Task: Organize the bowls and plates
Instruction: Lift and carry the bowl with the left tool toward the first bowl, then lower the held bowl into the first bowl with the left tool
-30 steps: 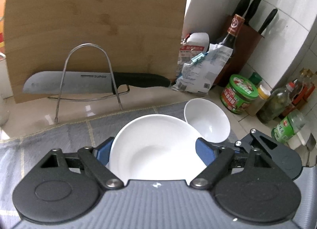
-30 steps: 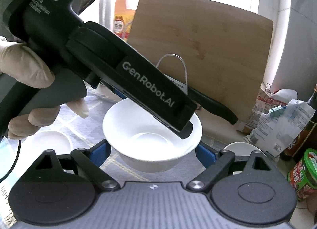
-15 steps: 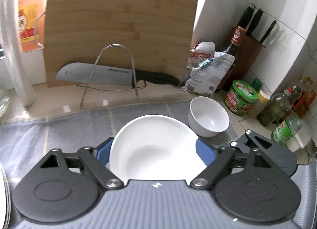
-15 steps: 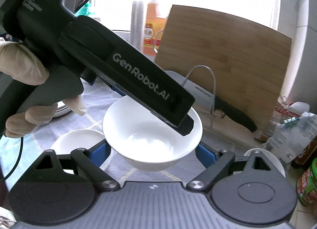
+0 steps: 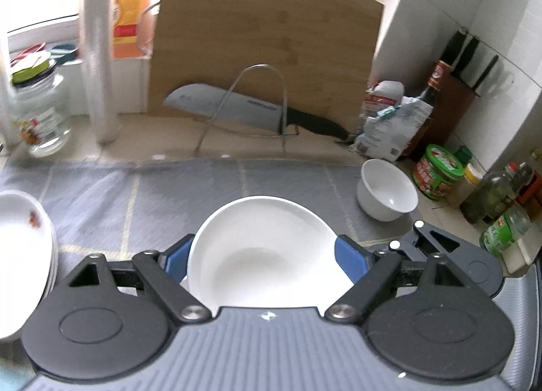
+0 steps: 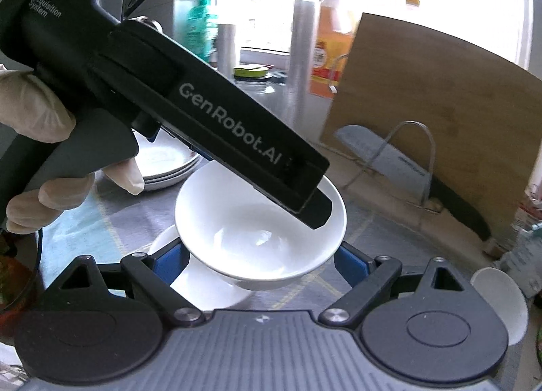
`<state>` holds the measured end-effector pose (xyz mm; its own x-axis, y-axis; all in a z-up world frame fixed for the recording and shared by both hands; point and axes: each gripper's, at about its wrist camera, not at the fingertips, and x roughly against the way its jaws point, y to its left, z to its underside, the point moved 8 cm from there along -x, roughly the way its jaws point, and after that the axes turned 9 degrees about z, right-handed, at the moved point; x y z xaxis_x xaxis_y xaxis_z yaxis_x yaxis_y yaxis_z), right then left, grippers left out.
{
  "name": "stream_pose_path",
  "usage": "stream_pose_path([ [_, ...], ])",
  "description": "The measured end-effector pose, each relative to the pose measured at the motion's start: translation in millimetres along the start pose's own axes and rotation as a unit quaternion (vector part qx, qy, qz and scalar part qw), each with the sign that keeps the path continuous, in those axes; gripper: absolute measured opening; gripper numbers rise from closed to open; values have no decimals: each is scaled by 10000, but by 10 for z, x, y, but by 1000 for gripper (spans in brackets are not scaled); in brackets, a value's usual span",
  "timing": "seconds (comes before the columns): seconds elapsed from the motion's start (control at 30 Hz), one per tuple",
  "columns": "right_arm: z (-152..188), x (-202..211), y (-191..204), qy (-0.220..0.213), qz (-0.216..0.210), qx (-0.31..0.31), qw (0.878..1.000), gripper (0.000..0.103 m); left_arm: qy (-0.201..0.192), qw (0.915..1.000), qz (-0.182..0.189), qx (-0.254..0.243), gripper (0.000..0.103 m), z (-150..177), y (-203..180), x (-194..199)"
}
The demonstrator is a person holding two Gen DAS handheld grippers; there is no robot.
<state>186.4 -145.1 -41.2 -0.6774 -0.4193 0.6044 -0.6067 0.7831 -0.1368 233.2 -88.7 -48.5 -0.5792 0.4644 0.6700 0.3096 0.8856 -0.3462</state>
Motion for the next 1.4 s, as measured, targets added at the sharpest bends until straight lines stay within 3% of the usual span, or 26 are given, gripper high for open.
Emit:
stream_pose_path([
  [0.63,78,-219,271,322,-511,102,9981,94,163,9989,-228,381,86,276,303,11],
  [1.4,194,-356,312,583,-688,125,9958,94,243,9988,-168,388,86,441,397,-85],
])
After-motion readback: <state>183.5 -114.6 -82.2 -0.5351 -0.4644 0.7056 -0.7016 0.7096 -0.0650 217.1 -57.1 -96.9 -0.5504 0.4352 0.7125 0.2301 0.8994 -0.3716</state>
